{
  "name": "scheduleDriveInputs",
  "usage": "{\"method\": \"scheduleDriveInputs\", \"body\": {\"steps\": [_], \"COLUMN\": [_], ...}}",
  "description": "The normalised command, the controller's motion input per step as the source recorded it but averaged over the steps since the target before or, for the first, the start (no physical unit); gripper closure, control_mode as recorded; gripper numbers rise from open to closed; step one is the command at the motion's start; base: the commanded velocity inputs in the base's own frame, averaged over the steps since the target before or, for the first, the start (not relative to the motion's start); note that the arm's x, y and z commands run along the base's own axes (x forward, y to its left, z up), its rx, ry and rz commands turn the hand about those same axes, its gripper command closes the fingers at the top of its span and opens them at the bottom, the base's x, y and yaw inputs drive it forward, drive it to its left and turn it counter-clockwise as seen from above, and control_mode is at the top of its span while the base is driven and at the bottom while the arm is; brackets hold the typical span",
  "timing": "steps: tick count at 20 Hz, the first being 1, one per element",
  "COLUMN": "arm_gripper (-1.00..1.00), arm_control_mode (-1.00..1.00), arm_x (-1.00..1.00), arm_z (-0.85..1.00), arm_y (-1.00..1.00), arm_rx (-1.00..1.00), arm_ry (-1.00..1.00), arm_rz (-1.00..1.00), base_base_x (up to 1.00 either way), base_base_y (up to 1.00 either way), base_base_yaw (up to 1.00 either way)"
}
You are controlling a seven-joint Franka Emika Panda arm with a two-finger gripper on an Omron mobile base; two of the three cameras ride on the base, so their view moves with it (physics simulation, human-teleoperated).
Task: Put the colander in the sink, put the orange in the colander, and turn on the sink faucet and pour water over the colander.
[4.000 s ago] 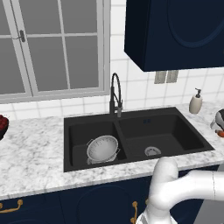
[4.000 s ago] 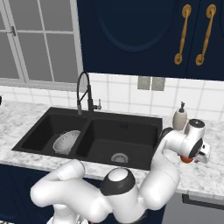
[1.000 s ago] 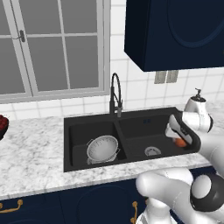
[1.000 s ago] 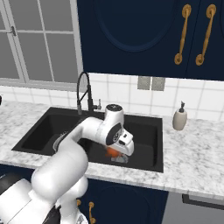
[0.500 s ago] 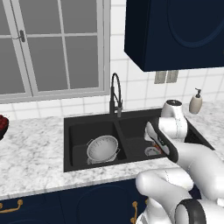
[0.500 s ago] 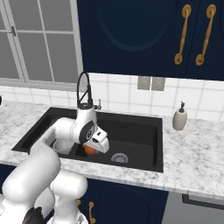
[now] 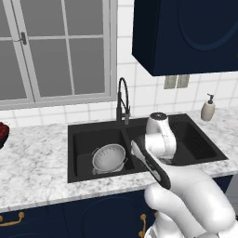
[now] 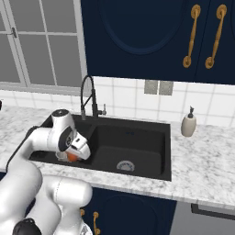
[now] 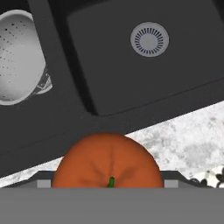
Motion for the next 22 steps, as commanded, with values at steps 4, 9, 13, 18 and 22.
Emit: {"method": "scheduleDriveInputs", "body": {"steps": [4,9,13,18,22], "arm_gripper": [1.0,1.0,1.0,1.0,1.0], "arm_control_mode": [-1.0,-1.0,-1.0,-1.0,-1.0], "arm_x": [0.18,0.3,0.35,0.4,0.47], "arm_z": [0.0,0.01,0.0,0.0,0.0], "arm_y": [0.85,0.68,0.56,0.38,0.15], "arm_rx": [-0.02,-0.01,0.0,0.0,0.0], "arm_ry": [0.0,0.0,0.0,0.0,0.0], "arm_rz": [0.0,0.0,0.0,0.0,0.0], "base_base_x": [0.0,0.0,0.0,0.0,0.0], "base_base_y": [0.0,0.0,0.0,0.0,0.0], "base_base_yaw": [0.0,0.0,0.0,0.0,0.0]}}
